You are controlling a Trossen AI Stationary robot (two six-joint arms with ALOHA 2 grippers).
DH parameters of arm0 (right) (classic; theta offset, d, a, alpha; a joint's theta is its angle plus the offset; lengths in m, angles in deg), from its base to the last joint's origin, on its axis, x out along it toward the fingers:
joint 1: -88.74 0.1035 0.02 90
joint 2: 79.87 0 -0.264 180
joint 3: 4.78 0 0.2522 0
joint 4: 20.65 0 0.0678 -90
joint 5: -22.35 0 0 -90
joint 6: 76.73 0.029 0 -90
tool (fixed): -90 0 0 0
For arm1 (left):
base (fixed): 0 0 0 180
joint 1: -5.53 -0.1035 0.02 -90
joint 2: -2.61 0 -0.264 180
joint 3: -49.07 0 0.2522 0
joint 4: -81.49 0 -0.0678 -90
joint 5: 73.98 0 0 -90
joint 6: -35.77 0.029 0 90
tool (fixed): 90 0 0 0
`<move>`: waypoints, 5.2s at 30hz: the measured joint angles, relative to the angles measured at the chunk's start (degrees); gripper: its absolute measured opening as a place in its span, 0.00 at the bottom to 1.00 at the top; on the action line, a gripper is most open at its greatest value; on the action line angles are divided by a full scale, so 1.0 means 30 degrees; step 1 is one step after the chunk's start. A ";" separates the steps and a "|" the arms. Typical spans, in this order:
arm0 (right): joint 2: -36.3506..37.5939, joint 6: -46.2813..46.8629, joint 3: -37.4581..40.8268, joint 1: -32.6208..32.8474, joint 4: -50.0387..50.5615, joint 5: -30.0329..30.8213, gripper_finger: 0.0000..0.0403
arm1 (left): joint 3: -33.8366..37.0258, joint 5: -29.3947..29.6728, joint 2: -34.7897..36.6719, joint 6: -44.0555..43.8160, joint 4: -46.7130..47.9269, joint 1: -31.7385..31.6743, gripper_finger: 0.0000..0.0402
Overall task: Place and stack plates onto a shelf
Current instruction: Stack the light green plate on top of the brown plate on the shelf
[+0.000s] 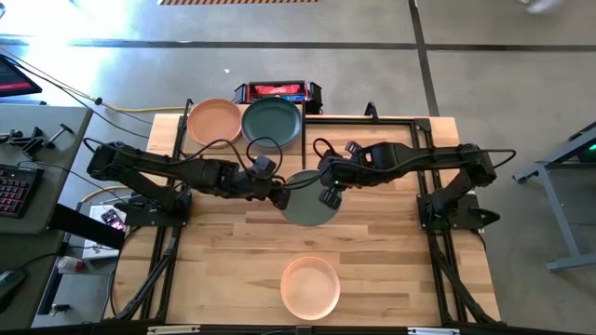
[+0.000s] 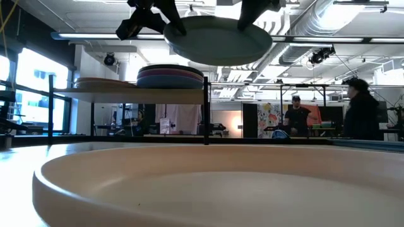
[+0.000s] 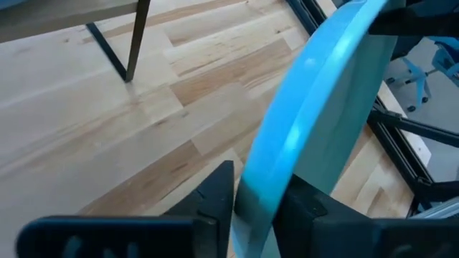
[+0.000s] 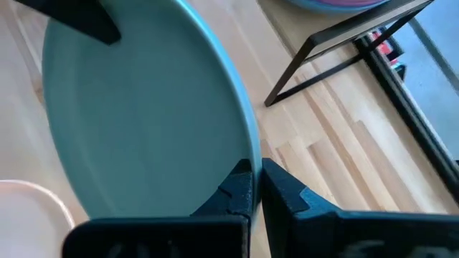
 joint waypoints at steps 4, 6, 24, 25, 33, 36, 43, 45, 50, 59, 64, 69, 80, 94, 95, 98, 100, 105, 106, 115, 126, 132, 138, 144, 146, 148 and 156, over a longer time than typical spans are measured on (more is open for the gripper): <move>0.0005 -0.0377 0.0000 -0.0013 0.0042 -0.0631 0.00 | 0.0000 -0.0171 0.0007 0.0095 0.0026 0.0019 0.09; 0.0007 -0.0452 0.0000 -0.0020 0.0057 -0.0898 0.00 | 0.0000 -0.0230 0.0006 0.0134 0.0033 0.0055 0.07; 0.0015 -0.0525 0.0000 0.0016 -0.0464 -0.0367 0.23 | 0.0015 -0.0393 0.1093 0.0098 0.0887 -0.0132 0.06; 0.0015 -0.0670 0.0000 0.0016 -0.0550 -0.0261 0.25 | 0.0015 -0.0362 0.1332 0.0027 0.1336 -0.0218 0.06; 0.0015 -0.1020 0.0000 -0.0285 -0.1852 -0.0197 0.33 | 0.0015 -0.0388 0.3872 -0.0569 0.6001 -0.1215 0.07; 0.0015 -0.1020 0.0000 -0.0478 -0.1989 -0.0134 0.34 | 0.0015 -0.0319 0.5047 -0.0550 0.7097 -0.1855 0.07; 0.0015 -0.1013 0.0000 -0.0647 -0.1977 -0.0117 0.34 | 0.0007 0.0276 0.8079 -0.0336 0.9332 -0.4287 0.07; 0.0015 -0.1013 0.0000 -0.0647 -0.1974 -0.0117 0.34 | 0.0011 0.0682 0.8927 -0.0319 0.9983 -0.5074 0.08; 0.0015 -0.1522 0.0000 -0.0647 -0.1967 -0.0110 0.34 | 0.0007 0.1773 1.0797 -0.0330 1.0412 -0.6801 0.08; 0.0015 -0.3814 0.0000 -0.1004 -0.1894 -0.0099 0.34 | 0.0007 0.4868 1.2096 -0.0819 1.0436 -0.9295 0.07; 0.0015 -0.5379 0.0000 -0.1447 -0.1821 -0.0088 0.34 | 0.0007 0.6693 1.1923 -0.1590 1.1527 -1.0624 0.07; 0.0015 -0.6011 0.0000 -0.1924 -0.1337 -0.0088 0.34 | 0.0007 0.7142 1.1334 -0.2500 1.2945 -1.1962 0.07; 0.0015 -0.6018 0.0000 -0.2650 -0.0365 -0.0088 0.34 | 0.0007 0.5874 0.9517 -0.2511 1.3227 -1.4434 0.07; 0.0015 -0.5872 0.0000 -0.2599 0.0385 -0.0101 0.34 | 0.0007 0.2601 0.7652 -0.2693 1.3194 -1.6946 0.08; 0.0015 -0.5872 0.0000 -0.2599 0.0495 -0.0103 0.34 | 0.0007 0.2393 0.7571 -0.2689 1.3194 -1.7104 0.08; 0.0015 -0.5726 0.0000 -0.2599 0.0584 -0.0110 0.34 | 0.0007 0.1782 0.7504 -0.2697 1.3183 -1.7542 0.08; 0.0015 -0.5476 0.0000 -0.2599 0.0627 -0.0110 0.34 | 0.0007 0.1502 0.7502 -0.2691 1.3178 -1.7759 0.08; 0.0015 -0.5463 0.0000 -0.2599 0.0641 -0.0116 0.34 | 0.0007 0.0597 0.7504 -0.2684 1.3170 -1.8200 0.08; 0.0015 -0.5457 0.0000 -0.2599 0.0637 -0.0110 0.34 | 0.0007 0.0402 0.7504 -0.2662 1.3165 -1.8301 0.08; 0.0015 -0.5499 0.0000 -0.2599 0.0636 -0.0961 0.34 | 0.0000 -0.0898 0.7337 -0.1633 1.3172 -1.9008 0.18; 0.0015 -0.5502 0.0000 -0.2599 0.0634 -0.1123 0.34 | 0.0000 -0.2937 0.6524 0.0967 1.3711 -1.9008 0.27; 0.0015 -0.5508 0.0000 -0.2599 0.0634 -0.1123 0.34 | 0.0000 -0.3652 0.6339 0.1689 1.4040 -1.9001 0.29; 0.0015 -0.5508 0.0000 -0.2599 0.0634 -0.1234 0.34 | 0.0000 -0.4532 0.6489 0.1689 1.4196 -1.9291 0.29; 0.0015 -0.5508 0.0000 -0.2599 0.0634 -0.1268 0.34 | 0.0000 -0.6392 0.6884 0.2683 1.4420 -2.0134 0.29; 0.0015 -0.5508 0.0000 -0.2599 0.0634 -0.1268 0.34 | 0.0000 -0.6444 0.6990 0.2674 1.4775 -2.0266 0.29; 0.0015 -0.5508 0.0000 -0.2599 0.0634 -0.1289 0.34 | 0.0000 -0.6471 0.7047 0.2733 1.5255 -2.0355 0.29; 0.0015 -0.5508 0.0000 -0.2599 0.0634 -0.1917 0.34 | 0.0000 -0.6336 0.7346 0.2644 1.5462 -2.0626 0.29</move>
